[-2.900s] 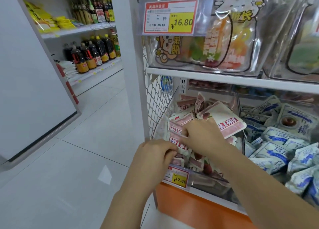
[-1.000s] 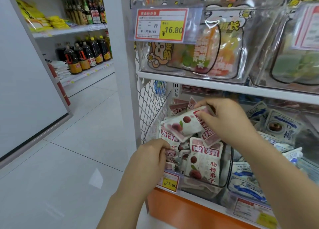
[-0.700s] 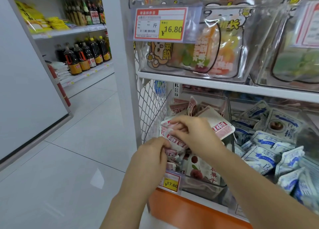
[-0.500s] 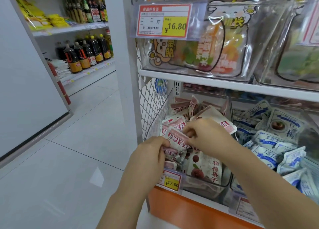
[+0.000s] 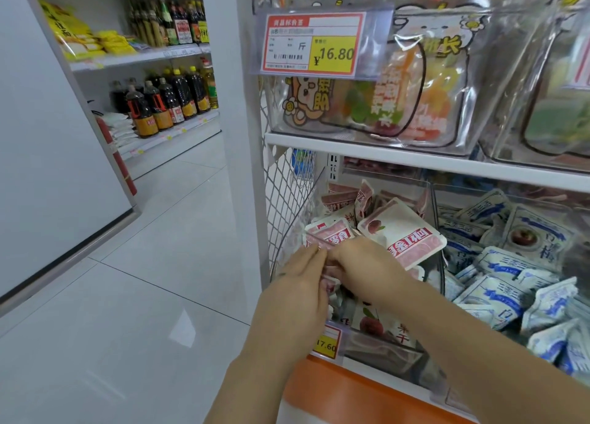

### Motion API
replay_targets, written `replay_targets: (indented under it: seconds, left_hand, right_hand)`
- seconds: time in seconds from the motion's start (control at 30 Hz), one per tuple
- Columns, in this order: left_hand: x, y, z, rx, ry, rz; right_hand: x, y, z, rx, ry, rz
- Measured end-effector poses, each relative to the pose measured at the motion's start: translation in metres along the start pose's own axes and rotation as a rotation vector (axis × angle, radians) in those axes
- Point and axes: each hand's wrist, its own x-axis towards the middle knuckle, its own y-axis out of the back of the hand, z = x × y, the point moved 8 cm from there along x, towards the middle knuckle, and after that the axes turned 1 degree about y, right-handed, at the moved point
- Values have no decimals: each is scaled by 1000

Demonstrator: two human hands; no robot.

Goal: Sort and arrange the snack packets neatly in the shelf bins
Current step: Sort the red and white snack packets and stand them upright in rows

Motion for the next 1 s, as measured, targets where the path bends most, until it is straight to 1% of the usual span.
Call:
replay_targets:
  seconds: [0.07, 0.1, 0.13, 0.2, 0.23, 0.33, 0.43, 0.57, 0.63, 0.7, 0.73, 0.8, 0.83, 0.87, 0.93, 1.0]
  left_hand:
    - [2, -4, 2, 32, -8, -30]
    - [3, -4, 3, 40, -14, -36]
    - [5, -4, 3, 42, -18, -33]
    - [6, -3, 2, 35, -9, -17]
    - [6, -3, 1, 36, 4, -12]
    - [6, -4, -1, 73, 24, -30]
    - [6, -3, -2, 75, 27, -27]
    - [7, -6, 4, 41, -36, -16]
    - [8, -14, 5, 90, -43, -56]
    - [8, -21, 1, 140, -25, -86]
    - [9, -20, 0, 143, -20, -78]
    - [10, -20, -2, 164, -24, -62]
    - [9, -19, -1, 175, -29, -62]
    - [8, -20, 0, 179, -28, -72]
    - [8, -21, -2, 171, -6, -94]
    - [8, -20, -2, 168, -10, -96]
  right_hand:
    - [-1, 10, 5, 168, 0, -87]
    - [0, 21, 11, 252, -21, -79]
    - [2, 34, 19, 294, -48, -33]
    - [8, 51, 30, 231, -80, 43]
    - [13, 50, 29, 177, -77, 33]
    - [23, 21, 21, 54, -43, -84]
    - [27, 8, 14, -58, -18, -95]
    - [18, 4, 6, -150, 92, -149]
    - [7, 1, 7, -129, 133, -228]
    - [-1, 7, 5, -26, 168, -301]
    - [0, 16, 6, 19, 156, -292]
    - [10, 37, 14, 75, 82, -171]
    - [16, 45, 19, 74, 61, -108]
    - [22, 46, 22, 37, 38, -84]
    - [29, 35, 25, -83, 1, -109]
    - [35, 24, 29, -91, -32, -105]
